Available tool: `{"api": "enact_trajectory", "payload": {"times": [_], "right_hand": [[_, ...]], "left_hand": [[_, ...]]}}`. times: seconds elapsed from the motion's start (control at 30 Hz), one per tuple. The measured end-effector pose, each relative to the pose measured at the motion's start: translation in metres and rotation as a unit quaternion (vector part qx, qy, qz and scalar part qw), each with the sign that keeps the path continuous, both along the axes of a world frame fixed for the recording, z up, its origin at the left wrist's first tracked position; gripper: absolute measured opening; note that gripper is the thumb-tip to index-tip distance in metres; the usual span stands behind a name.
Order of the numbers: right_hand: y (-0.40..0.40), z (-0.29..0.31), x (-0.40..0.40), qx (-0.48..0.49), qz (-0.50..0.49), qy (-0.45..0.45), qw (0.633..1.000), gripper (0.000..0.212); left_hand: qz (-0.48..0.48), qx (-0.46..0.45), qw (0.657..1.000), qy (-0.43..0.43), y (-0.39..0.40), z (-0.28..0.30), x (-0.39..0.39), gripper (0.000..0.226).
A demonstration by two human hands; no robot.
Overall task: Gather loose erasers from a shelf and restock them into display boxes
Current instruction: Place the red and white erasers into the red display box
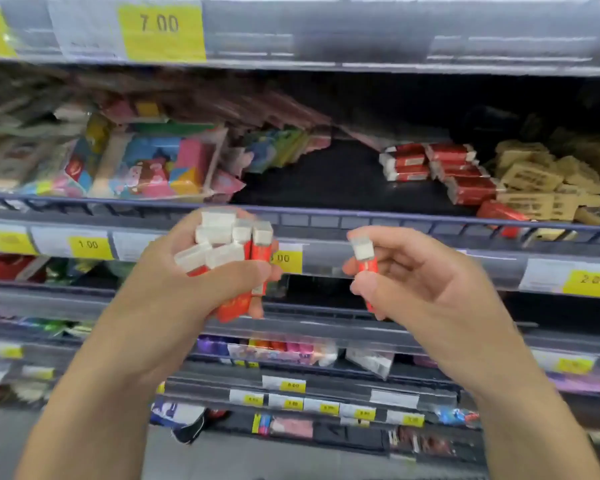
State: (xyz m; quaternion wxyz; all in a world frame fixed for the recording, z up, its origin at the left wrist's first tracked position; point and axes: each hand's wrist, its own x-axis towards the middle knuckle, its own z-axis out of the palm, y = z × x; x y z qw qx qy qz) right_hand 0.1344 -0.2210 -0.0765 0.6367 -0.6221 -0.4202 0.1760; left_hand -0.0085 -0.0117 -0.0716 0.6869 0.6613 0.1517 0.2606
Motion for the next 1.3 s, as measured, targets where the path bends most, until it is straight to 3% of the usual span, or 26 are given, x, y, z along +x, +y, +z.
{"api": "enact_trajectory", "payload": {"times": [0.23, 0.47, 0.53, 0.63, 0.73, 0.93, 1.13, 1.3], "right_hand": [[0.016, -0.095, -0.050, -0.143, 0.078, 0.149, 0.975, 0.028], [0.019, -0.210, -0.095, -0.344, 0.079, 0.197, 0.915, 0.022], [0.019, -0.236, -0.112, -0.401, 0.084, 0.194, 0.891, 0.019], [0.027, -0.261, -0.139, -0.439, 0.097, 0.193, 0.872, 0.016], [0.046, -0.273, -0.169, -0.450, 0.108, 0.185, 0.867, 0.014], [0.103, -0.281, -0.241, -0.434, 0.139, 0.190, 0.870, 0.017], [0.164, -0.277, -0.319, -0.424, 0.179, 0.171, 0.871, 0.019], [0.233, -0.257, -0.379, -0.417, 0.241, 0.139, 0.866, 0.017]], "left_hand": [[0.088, -0.123, 0.979, 0.140, 0.009, -0.120, -0.082, 0.046], [0.147, -0.264, 0.907, 0.294, -0.012, -0.251, -0.178, 0.061], [0.158, -0.291, 0.890, 0.314, -0.018, -0.275, -0.212, 0.056], [0.194, -0.317, 0.872, 0.318, -0.019, -0.295, -0.262, 0.049], [0.230, -0.341, 0.860, 0.301, -0.010, -0.304, -0.310, 0.062], [0.281, -0.356, 0.852, 0.263, 0.013, -0.305, -0.403, 0.066], [0.347, -0.377, 0.831, 0.215, 0.038, -0.309, -0.490, 0.062], [0.389, -0.383, 0.816, 0.189, 0.064, -0.302, -0.545, 0.042]]}}
